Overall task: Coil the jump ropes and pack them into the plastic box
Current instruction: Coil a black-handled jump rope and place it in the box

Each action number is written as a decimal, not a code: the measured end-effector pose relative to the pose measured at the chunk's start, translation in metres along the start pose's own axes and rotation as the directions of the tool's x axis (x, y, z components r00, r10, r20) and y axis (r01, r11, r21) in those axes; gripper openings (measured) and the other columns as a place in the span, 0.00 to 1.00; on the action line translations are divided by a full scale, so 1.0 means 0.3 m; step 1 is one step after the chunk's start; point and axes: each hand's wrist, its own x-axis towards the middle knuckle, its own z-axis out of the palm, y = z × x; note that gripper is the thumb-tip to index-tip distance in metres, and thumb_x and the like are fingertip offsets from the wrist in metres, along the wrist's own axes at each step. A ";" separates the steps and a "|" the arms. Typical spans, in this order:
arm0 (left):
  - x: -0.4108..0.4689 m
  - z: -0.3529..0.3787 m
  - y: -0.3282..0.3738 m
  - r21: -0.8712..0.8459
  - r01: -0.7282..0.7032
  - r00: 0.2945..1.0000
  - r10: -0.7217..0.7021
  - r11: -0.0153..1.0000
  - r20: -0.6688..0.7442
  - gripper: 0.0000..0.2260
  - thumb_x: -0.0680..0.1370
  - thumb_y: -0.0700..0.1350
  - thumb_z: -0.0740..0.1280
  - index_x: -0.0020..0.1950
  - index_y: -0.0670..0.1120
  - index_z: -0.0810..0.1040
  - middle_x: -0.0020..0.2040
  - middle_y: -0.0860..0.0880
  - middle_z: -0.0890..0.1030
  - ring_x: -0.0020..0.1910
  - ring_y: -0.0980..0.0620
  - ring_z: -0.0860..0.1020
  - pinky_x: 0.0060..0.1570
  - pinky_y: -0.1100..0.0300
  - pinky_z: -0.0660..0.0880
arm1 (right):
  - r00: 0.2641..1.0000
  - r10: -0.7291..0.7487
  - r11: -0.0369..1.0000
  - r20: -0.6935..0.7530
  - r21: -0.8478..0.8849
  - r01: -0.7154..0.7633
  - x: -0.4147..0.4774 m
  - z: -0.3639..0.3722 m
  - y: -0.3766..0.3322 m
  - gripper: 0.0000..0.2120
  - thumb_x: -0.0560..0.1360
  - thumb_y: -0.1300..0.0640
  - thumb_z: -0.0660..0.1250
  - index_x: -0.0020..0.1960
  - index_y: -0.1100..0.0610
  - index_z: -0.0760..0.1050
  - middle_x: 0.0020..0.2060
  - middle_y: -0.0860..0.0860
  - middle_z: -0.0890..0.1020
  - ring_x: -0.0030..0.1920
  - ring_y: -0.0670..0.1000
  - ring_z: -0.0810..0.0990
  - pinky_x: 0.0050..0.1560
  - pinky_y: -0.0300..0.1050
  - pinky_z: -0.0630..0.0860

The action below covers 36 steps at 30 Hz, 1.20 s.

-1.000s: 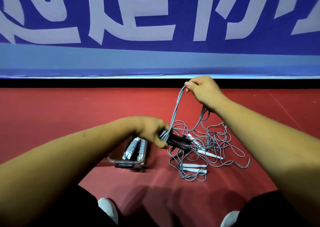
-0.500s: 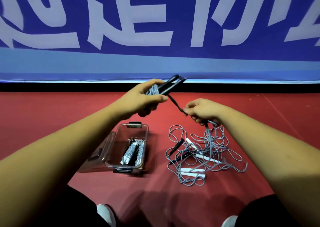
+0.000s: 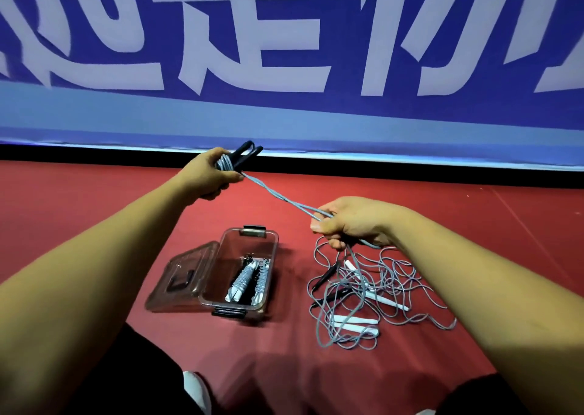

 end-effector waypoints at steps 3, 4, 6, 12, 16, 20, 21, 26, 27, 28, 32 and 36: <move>0.004 0.005 -0.012 0.174 -0.034 0.995 0.049 0.984 -0.084 0.16 0.73 0.41 0.74 0.56 0.45 0.72 0.34 0.41 0.80 0.22 0.49 0.69 0.24 0.62 0.66 | 0.999 0.017 0.976 -0.038 -0.214 -0.025 0.014 0.024 0.025 0.07 0.78 0.68 0.63 0.42 0.61 0.73 0.28 0.55 0.75 0.30 0.51 0.79 0.32 0.41 0.75; -0.002 0.014 -0.009 0.258 -0.070 0.994 0.090 0.964 -0.069 0.16 0.73 0.43 0.75 0.56 0.46 0.73 0.36 0.42 0.82 0.22 0.50 0.71 0.23 0.62 0.67 | 0.997 0.043 0.957 -0.063 -0.283 -0.059 0.017 0.019 0.044 0.08 0.78 0.69 0.63 0.42 0.61 0.74 0.28 0.55 0.77 0.32 0.53 0.80 0.34 0.43 0.76; -0.029 0.040 0.015 0.387 -0.176 0.981 0.193 0.905 -0.004 0.16 0.72 0.45 0.76 0.55 0.48 0.74 0.37 0.47 0.81 0.22 0.52 0.73 0.23 0.62 0.70 | 0.990 0.111 0.903 -0.093 -0.406 -0.139 0.014 0.004 0.075 0.04 0.76 0.65 0.67 0.42 0.62 0.77 0.31 0.56 0.81 0.35 0.55 0.80 0.39 0.45 0.76; -0.157 0.161 0.180 -0.021 -0.286 0.922 0.281 0.958 0.268 0.15 0.73 0.39 0.76 0.53 0.42 0.73 0.28 0.49 0.69 0.25 0.50 0.65 0.24 0.61 0.63 | 0.985 -0.078 0.949 -0.151 -0.315 0.027 0.001 -0.012 0.066 0.35 0.70 0.56 0.76 0.72 0.57 0.64 0.63 0.54 0.77 0.53 0.46 0.78 0.55 0.33 0.73; -0.188 0.206 0.217 -0.164 -0.260 0.900 0.300 0.952 0.316 0.15 0.73 0.35 0.74 0.53 0.38 0.70 0.29 0.49 0.67 0.24 0.51 0.62 0.24 0.61 0.59 | 0.940 -0.270 0.954 -0.211 0.074 0.290 0.048 0.050 0.012 0.06 0.77 0.63 0.68 0.54 0.59 0.77 0.44 0.55 0.84 0.51 0.54 0.83 0.61 0.46 0.76; -0.144 0.179 0.198 -0.196 -0.204 0.946 0.245 0.959 0.213 0.15 0.72 0.35 0.75 0.51 0.41 0.70 0.29 0.47 0.68 0.24 0.50 0.64 0.25 0.60 0.60 | 0.952 -0.168 0.923 -0.256 0.300 0.243 0.049 0.065 -0.014 0.06 0.82 0.60 0.60 0.48 0.60 0.74 0.27 0.51 0.71 0.27 0.50 0.73 0.32 0.41 0.72; -0.131 0.167 0.188 -0.172 -0.200 0.957 0.230 0.965 0.175 0.15 0.72 0.35 0.75 0.51 0.41 0.70 0.29 0.47 0.69 0.23 0.49 0.65 0.25 0.60 0.62 | 0.958 -0.142 0.928 -0.251 0.304 0.217 0.044 0.065 -0.017 0.07 0.82 0.60 0.59 0.48 0.60 0.74 0.27 0.50 0.70 0.25 0.48 0.69 0.29 0.39 0.68; -0.062 0.123 0.141 0.099 -0.227 0.972 0.231 0.969 -0.035 0.15 0.70 0.39 0.75 0.45 0.48 0.69 0.32 0.47 0.75 0.26 0.48 0.70 0.27 0.58 0.66 | 0.981 -0.087 0.975 -0.175 0.187 0.120 0.027 0.083 -0.029 0.09 0.83 0.58 0.57 0.48 0.59 0.73 0.25 0.48 0.64 0.22 0.47 0.62 0.26 0.38 0.60; -0.054 0.120 0.129 0.224 -0.232 0.968 0.248 0.947 -0.046 0.15 0.70 0.40 0.75 0.47 0.48 0.70 0.34 0.47 0.76 0.27 0.46 0.72 0.29 0.58 0.67 | 0.977 -0.107 0.980 -0.186 0.146 0.135 0.025 0.093 -0.043 0.09 0.83 0.58 0.57 0.49 0.59 0.73 0.25 0.48 0.64 0.23 0.47 0.61 0.26 0.38 0.59; -0.049 0.123 0.119 0.367 -0.240 0.962 0.272 0.899 -0.038 0.15 0.70 0.41 0.75 0.49 0.47 0.70 0.37 0.47 0.77 0.30 0.45 0.74 0.30 0.58 0.67 | 0.970 -0.130 0.984 -0.207 0.090 0.152 0.023 0.102 -0.060 0.09 0.82 0.58 0.58 0.49 0.60 0.74 0.25 0.48 0.63 0.23 0.47 0.60 0.26 0.38 0.59; -0.053 0.149 0.094 0.678 -0.246 0.962 0.257 0.693 0.086 0.19 0.68 0.45 0.74 0.56 0.48 0.73 0.46 0.45 0.80 0.43 0.41 0.77 0.38 0.54 0.73 | 0.908 -0.320 0.916 -0.269 -0.331 0.225 0.011 0.113 -0.118 0.08 0.79 0.58 0.65 0.45 0.61 0.80 0.24 0.48 0.65 0.21 0.43 0.61 0.26 0.39 0.60; -0.099 0.205 0.096 0.747 -0.410 0.911 0.202 0.523 0.359 0.11 0.69 0.46 0.72 0.50 0.51 0.76 0.42 0.48 0.80 0.44 0.42 0.79 0.39 0.54 0.74 | 0.831 -0.421 0.858 -0.364 -0.456 0.235 -0.007 0.066 -0.130 0.08 0.77 0.59 0.66 0.44 0.60 0.83 0.31 0.50 0.78 0.25 0.42 0.70 0.30 0.38 0.65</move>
